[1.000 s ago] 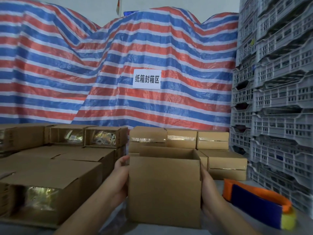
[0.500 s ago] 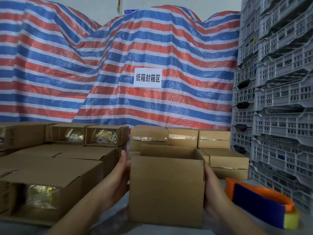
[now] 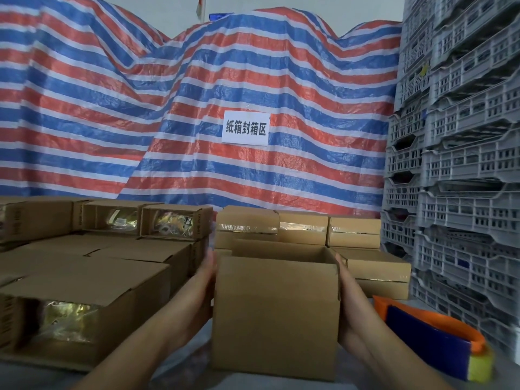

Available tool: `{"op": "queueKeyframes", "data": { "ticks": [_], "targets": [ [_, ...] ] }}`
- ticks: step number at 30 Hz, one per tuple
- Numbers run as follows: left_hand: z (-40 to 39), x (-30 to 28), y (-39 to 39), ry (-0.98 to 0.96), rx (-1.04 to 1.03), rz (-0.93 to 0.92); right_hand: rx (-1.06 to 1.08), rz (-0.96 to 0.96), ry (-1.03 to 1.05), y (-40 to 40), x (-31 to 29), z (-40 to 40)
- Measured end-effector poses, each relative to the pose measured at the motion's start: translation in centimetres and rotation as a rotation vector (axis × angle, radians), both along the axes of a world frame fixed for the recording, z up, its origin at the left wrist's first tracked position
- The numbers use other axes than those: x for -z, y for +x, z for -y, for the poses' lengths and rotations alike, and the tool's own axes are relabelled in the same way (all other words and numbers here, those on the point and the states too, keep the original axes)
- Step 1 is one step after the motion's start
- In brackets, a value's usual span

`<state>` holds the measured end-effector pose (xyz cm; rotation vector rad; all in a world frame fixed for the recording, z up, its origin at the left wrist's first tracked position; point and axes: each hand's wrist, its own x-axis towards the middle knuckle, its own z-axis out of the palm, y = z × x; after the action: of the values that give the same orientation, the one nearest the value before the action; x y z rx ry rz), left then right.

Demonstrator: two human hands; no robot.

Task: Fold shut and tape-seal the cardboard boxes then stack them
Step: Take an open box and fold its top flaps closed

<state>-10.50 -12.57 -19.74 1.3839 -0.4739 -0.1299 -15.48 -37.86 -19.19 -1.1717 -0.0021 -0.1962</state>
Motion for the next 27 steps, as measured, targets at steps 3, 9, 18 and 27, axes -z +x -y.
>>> {"op": "queueKeyframes", "data": {
  "ticks": [3, 9, 18, 27],
  "targets": [
    [0.3, -0.5, -0.2, -0.029, 0.012, -0.020, 0.016, -0.014, 0.006, -0.2, -0.1, -0.4],
    [-0.7, -1.0, 0.0, -0.060, 0.170, -0.056, 0.054, -0.031, 0.017, -0.2, 0.3, -0.6],
    [-0.6, -0.9, -0.1, -0.014, 0.182, -0.029, 0.068, -0.079, -0.160, -0.8, -0.2, -0.6],
    [-0.6, -1.2, -0.9, 0.075, 0.104, -0.003, 0.055, -0.088, -0.133, -0.9, -1.0, -0.7]
  ]
}}
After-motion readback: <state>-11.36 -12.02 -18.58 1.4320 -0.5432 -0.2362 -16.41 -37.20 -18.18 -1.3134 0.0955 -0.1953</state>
